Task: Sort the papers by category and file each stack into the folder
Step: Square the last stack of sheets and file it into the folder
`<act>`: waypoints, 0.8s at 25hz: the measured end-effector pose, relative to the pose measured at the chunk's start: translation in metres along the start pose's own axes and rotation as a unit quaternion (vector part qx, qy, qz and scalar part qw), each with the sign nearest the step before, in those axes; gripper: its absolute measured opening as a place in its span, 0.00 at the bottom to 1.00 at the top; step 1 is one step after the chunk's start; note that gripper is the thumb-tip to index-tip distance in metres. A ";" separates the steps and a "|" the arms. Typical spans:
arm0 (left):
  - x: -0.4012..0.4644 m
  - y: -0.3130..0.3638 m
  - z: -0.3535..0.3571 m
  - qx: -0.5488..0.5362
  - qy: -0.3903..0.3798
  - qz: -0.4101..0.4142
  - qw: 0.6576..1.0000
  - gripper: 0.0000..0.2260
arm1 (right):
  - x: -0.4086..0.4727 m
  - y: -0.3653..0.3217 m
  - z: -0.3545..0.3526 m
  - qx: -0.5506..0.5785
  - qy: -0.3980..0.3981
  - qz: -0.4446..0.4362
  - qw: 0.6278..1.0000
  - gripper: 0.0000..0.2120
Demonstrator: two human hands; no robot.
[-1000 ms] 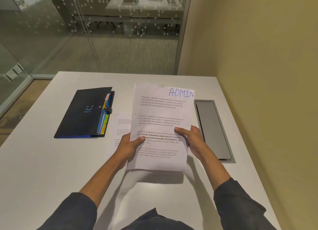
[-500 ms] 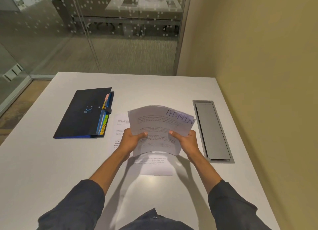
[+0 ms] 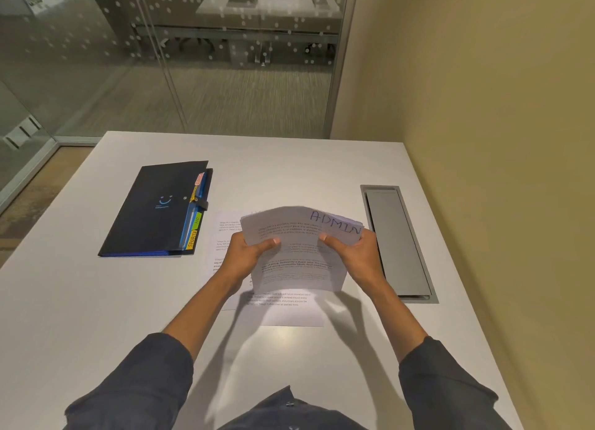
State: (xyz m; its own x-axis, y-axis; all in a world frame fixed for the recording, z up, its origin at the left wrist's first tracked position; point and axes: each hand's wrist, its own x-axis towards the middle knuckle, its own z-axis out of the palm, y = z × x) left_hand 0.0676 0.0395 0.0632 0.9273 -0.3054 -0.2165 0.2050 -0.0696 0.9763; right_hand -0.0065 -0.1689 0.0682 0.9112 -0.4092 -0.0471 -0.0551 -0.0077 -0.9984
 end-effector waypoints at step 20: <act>0.011 -0.001 -0.001 -0.044 0.030 -0.059 0.997 0.06 | -0.010 0.041 -0.009 -0.046 -0.007 0.062 0.997 0.05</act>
State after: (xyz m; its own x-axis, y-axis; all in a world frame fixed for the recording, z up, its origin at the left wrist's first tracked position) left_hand 0.0777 0.0375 0.0594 0.9116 -0.2416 -0.3326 0.3386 -0.0176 0.9408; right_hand -0.0213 -0.1735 0.0285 0.9006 -0.3992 -0.1720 -0.2055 -0.0423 -0.9777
